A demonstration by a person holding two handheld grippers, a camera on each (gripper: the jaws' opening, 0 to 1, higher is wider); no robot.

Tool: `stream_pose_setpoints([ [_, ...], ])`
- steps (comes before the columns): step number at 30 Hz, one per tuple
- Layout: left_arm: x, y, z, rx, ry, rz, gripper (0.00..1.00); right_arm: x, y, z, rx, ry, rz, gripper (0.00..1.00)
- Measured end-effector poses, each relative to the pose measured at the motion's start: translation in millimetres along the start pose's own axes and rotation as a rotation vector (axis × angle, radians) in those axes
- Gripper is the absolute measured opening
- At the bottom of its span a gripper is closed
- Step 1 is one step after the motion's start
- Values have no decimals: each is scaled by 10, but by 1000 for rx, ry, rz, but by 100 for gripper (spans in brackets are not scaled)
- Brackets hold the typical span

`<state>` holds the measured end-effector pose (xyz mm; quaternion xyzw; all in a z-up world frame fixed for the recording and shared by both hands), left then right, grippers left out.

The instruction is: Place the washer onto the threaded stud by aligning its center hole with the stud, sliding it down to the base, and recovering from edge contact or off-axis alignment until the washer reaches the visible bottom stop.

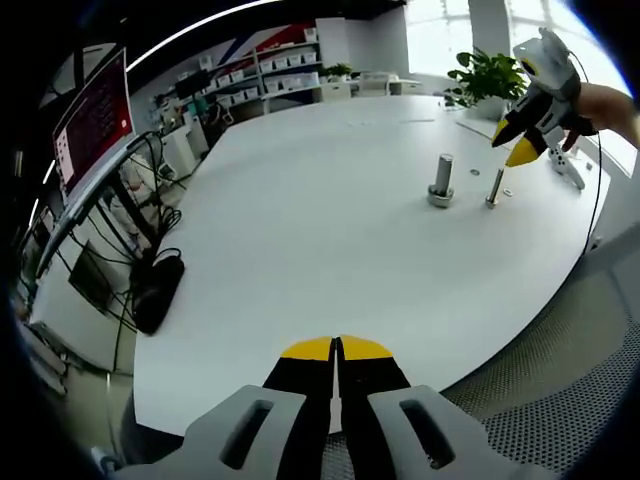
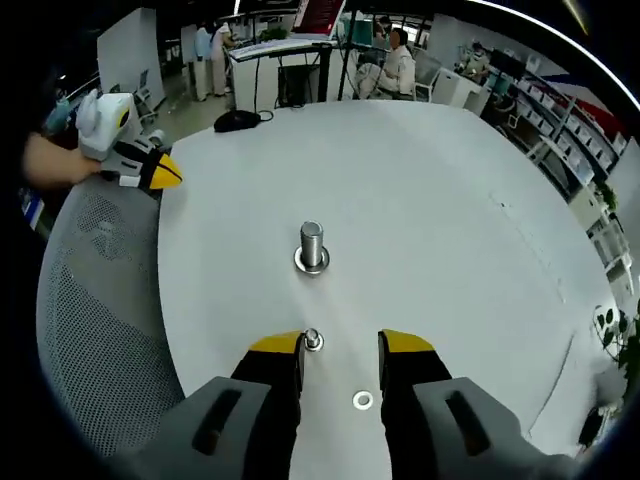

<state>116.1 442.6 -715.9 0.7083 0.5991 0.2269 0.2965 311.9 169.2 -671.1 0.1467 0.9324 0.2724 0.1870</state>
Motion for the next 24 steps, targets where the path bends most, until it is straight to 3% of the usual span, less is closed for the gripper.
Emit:
stream_pose_setpoints([
  [8, -9, 9, -3, -2, -2, 2, 0, -52, -167, -119, -40, -14, 80, 31],
  [14, -63, 57, -9, -33, -30, 1, 1, -136, -350, -179, -31, -28, 156, 31],
  [16, -80, 49, 4, -7, -28, -1, 4, -167, -444, -173, -9, -34, 162, 30],
  [22, -314, 167, -19, -41, -167, -65, 3, -199, -648, -91, 57, -26, 146, 29],
  [24, -299, 234, -70, -93, -160, -100, 3, -193, -705, -42, 80, -15, 143, 29],
])
Point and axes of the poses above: the point that each gripper's makers call its tool centre point, and the gripper's own axes: z roughly forward along the fingers, x roughly to its left, y roughly out of its top, the point moved 6 cm from there along -z, roughly backward along the fingers, and after that the axes turned 11 degrees about -y, right-handed, at the moved point
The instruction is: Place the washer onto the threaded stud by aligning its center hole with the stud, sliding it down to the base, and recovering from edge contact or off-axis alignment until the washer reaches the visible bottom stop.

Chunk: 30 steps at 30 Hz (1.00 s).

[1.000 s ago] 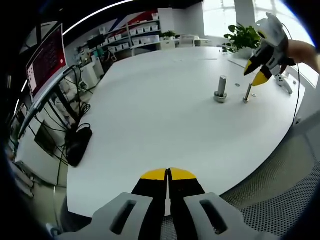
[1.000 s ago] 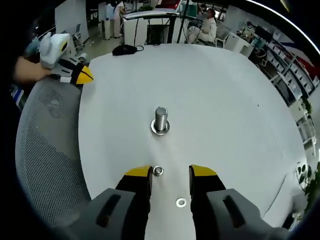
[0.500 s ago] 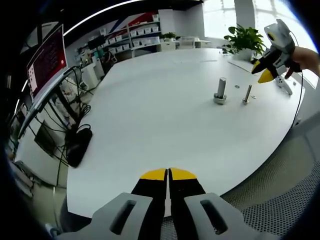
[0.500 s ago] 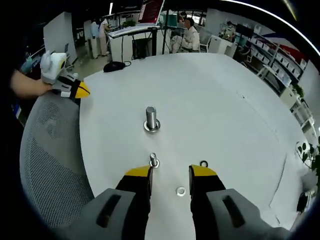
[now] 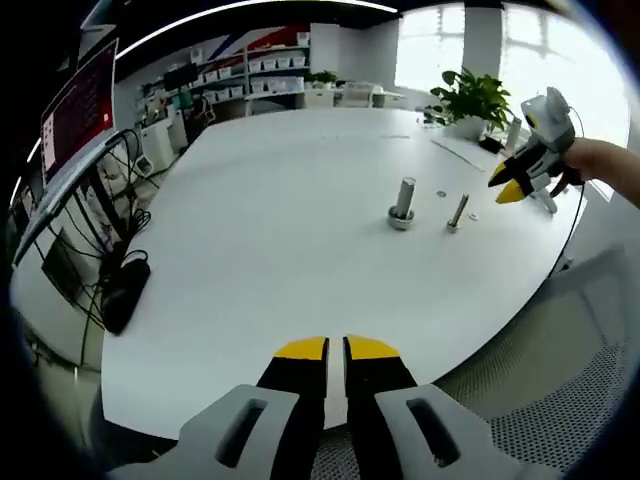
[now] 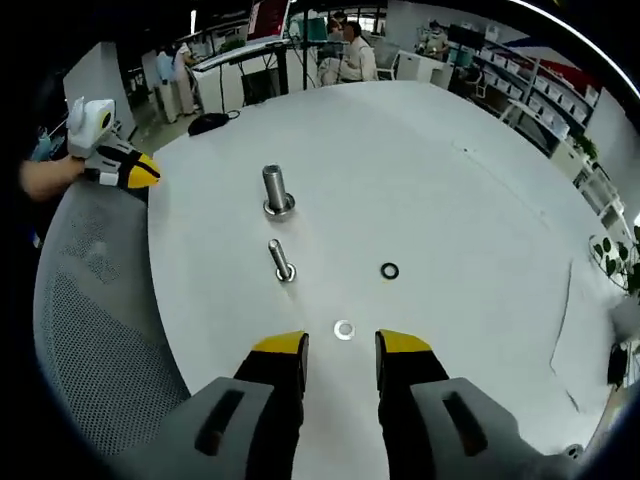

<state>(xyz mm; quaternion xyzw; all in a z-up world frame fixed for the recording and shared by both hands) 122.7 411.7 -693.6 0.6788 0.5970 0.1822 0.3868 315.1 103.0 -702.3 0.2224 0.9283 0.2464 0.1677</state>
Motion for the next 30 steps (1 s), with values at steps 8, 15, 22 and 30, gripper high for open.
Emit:
stream_pose_setpoints([
  [8, -82, 210, -166, -131, -50, -65, 4, -2, -22, 186, 30, 43, -4, 27],
  [15, -414, 225, -217, -132, -155, 17, 4, -11, 20, 335, 69, 65, -35, 23],
  [22, -642, 253, -237, -159, -209, 80, 4, -10, -20, 418, 105, 85, -65, 21],
  [30, -697, 346, -273, -198, -242, 69, 4, 33, -42, 452, 105, 94, -113, 22],
])
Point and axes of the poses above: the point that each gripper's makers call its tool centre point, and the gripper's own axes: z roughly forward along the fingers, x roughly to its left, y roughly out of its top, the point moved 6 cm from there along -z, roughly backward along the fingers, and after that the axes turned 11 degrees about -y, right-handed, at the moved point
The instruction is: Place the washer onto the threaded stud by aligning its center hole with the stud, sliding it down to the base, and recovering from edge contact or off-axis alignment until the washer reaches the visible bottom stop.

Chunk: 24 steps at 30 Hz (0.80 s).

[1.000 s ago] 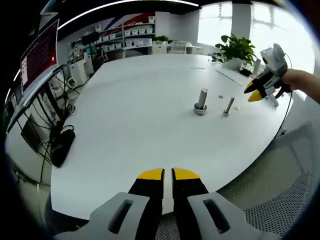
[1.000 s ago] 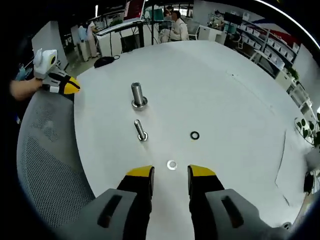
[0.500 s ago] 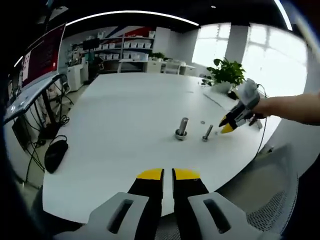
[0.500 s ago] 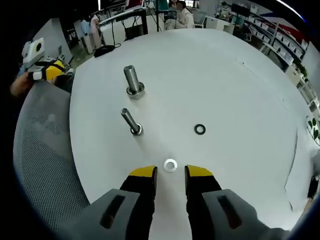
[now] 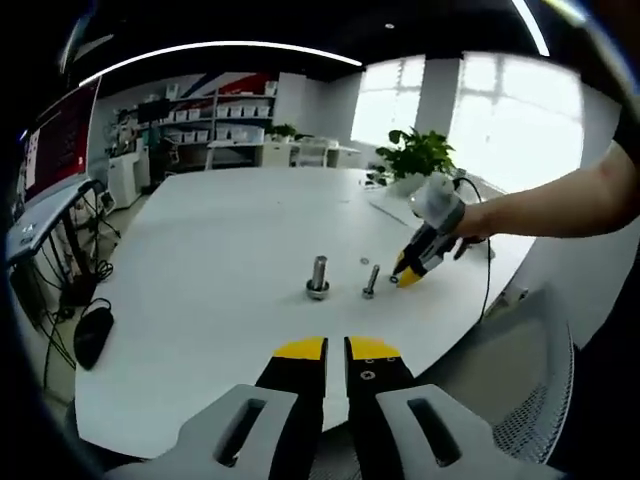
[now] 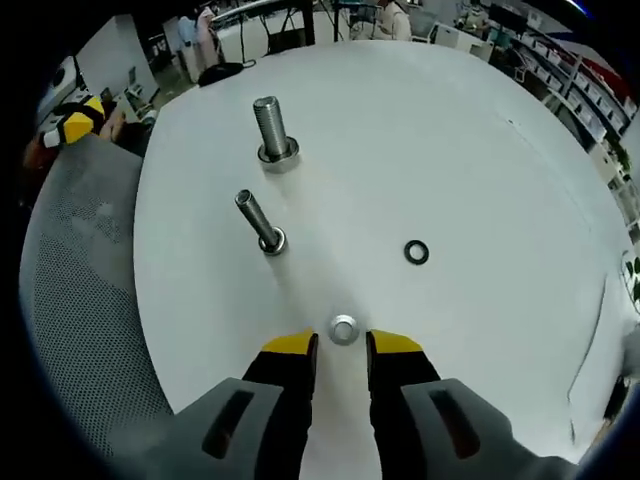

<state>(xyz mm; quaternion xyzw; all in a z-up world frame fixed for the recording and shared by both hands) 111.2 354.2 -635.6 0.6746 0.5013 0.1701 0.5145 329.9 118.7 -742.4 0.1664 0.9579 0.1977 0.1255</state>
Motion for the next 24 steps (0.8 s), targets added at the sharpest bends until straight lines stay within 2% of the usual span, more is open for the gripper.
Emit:
stream_pose_setpoints([
  [1, -10, 11, -4, -4, -18, -15, 4, 4, 2, -2, 0, 0, -4, 22],
  [3, -2, 43, -35, -9, -12, -28, 4, 15, 8, 1, 1, 4, -17, 20],
  [10, 4, 109, -125, -25, 20, 6, 4, 32, 30, 4, 9, -3, -30, 16],
  [18, 53, 74, -226, -25, 51, 1, 3, 44, 36, -10, 12, -13, -36, 15],
  [24, 61, 90, -263, -35, 65, -2, 3, 66, 128, -141, -14, -8, -24, 15],
])
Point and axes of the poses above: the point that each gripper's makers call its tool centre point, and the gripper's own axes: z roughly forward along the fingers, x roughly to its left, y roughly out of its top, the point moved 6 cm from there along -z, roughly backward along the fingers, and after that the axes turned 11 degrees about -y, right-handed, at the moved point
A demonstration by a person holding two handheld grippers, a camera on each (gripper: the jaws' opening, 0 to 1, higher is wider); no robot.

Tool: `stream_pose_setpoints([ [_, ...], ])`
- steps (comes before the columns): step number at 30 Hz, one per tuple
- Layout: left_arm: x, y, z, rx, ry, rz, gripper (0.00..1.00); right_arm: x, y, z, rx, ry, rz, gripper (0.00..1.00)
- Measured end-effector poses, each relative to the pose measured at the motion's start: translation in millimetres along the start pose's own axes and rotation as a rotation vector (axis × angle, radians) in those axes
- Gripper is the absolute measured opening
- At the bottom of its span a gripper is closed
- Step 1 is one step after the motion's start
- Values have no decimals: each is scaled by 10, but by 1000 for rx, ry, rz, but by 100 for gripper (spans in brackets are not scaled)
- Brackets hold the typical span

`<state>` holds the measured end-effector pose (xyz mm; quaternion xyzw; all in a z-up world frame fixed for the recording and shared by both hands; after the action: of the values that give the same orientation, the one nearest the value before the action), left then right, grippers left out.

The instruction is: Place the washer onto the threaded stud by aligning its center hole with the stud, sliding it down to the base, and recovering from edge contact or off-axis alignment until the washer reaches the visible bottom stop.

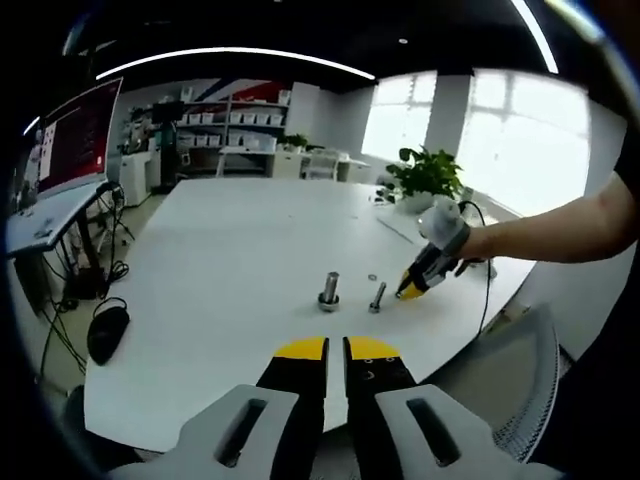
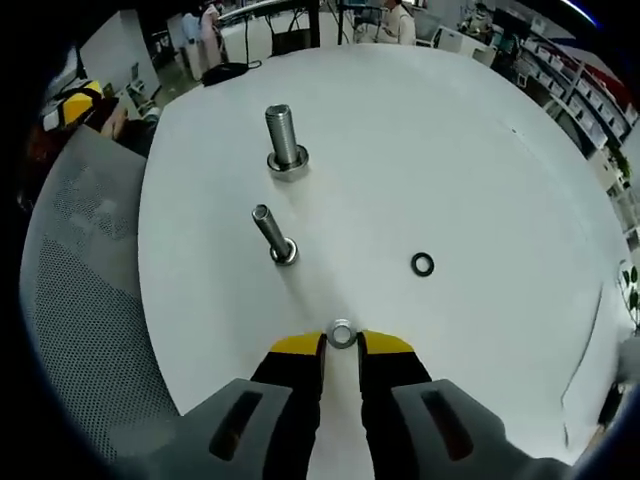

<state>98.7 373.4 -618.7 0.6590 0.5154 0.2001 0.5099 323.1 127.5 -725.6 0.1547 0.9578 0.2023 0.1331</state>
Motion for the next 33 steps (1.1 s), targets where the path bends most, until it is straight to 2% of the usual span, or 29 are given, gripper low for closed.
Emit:
stream_pose_setpoints([
  [11, -24, -167, 20, 23, -10, -39, 1, 93, 414, -279, -100, 17, -36, 15],
  [13, -36, -183, 17, 40, -13, -26, 0, 125, 488, -323, -111, 23, -50, 15],
  [17, -34, -161, -15, 22, -14, -34, 0, 184, 592, -380, -124, 42, -77, 15],
  [33, -9, -178, -108, 12, -7, -34, 0, 300, 663, -272, -75, 65, -145, 15],
])
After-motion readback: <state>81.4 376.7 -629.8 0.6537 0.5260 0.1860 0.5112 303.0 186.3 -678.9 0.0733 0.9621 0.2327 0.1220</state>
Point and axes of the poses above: the point that each gripper's makers call its tool centre point, and the gripper's own axes: z roughly forward along the fingers, x roughly to its left, y roughly out of its top, the point moved 6 cm from there along -z, roughly backward along the fingers, and after that the axes turned 11 degrees about -y, right-handed, at the moved point
